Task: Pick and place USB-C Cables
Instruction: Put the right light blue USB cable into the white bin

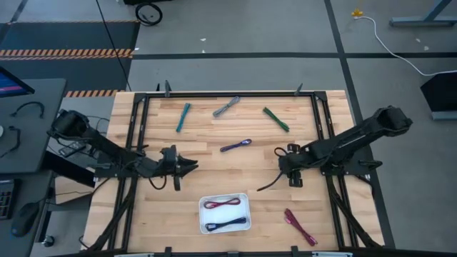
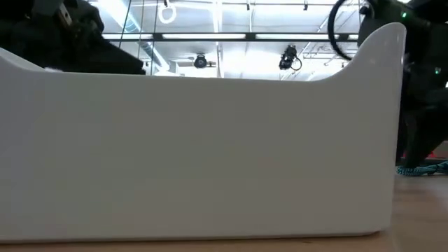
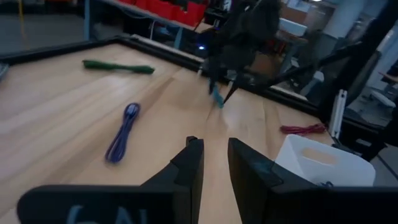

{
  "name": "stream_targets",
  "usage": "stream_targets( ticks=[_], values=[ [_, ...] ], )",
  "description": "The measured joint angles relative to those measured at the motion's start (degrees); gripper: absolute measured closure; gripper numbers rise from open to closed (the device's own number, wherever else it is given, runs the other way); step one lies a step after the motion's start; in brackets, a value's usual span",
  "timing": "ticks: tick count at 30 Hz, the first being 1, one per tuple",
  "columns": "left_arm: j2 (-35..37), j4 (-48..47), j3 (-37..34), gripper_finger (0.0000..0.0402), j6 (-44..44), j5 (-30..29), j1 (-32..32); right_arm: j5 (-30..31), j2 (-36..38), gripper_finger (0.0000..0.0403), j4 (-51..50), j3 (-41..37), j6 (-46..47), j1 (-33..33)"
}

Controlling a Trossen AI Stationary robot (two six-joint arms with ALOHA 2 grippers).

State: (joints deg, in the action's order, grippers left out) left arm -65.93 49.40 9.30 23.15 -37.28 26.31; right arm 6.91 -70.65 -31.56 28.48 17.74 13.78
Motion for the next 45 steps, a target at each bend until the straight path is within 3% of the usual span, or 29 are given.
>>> stream_targets(
  ticks=[7,10,15,19,25,28,33,37,45],
  values=[
    [0.0,-0.1,2.4,0.0322,-5.7,0.0,0.7,0.8,-6.0,0.023,0.3,0.9,0.2,0.0],
    [0.0,0.0,2.7,0.0322,-7.3,0.0,0.7,0.2,-6.7,0.027,0.4,1.0,0.3,0.1],
    [0.0,0.0,2.7,0.0324,-8.8,-0.1,0.5,0.3,-6.4,0.0376,0.5,0.9,0.5,0.1],
    [0.0,0.1,2.7,0.0322,-11.9,-0.4,0.5,7.7,-5.1,0.0382,2.0,1.3,2.8,0.8],
    [0.0,-0.2,2.7,0.0322,-11.9,-0.4,0.6,18.1,-3.2,0.0389,3.7,14.6,5.7,6.3],
    [0.0,-0.4,2.7,0.0325,-11.9,-0.4,0.7,20.4,-3.8,0.0389,9.4,23.7,5.5,9.8],
    [0.0,-0.4,2.7,0.0328,-11.9,0.1,1.2,18.0,-9.3,0.0389,26.5,34.8,3.2,14.3],
    [0.0,-0.3,2.7,0.0326,-11.9,0.3,1.7,6.3,-17.4,0.0389,38.5,38.8,4.1,15.0],
    [-0.1,-0.1,2.7,0.0335,-12.0,0.3,1.7,0.1,-36.7,0.0389,41.7,45.7,5.3,11.8]
  ],
)
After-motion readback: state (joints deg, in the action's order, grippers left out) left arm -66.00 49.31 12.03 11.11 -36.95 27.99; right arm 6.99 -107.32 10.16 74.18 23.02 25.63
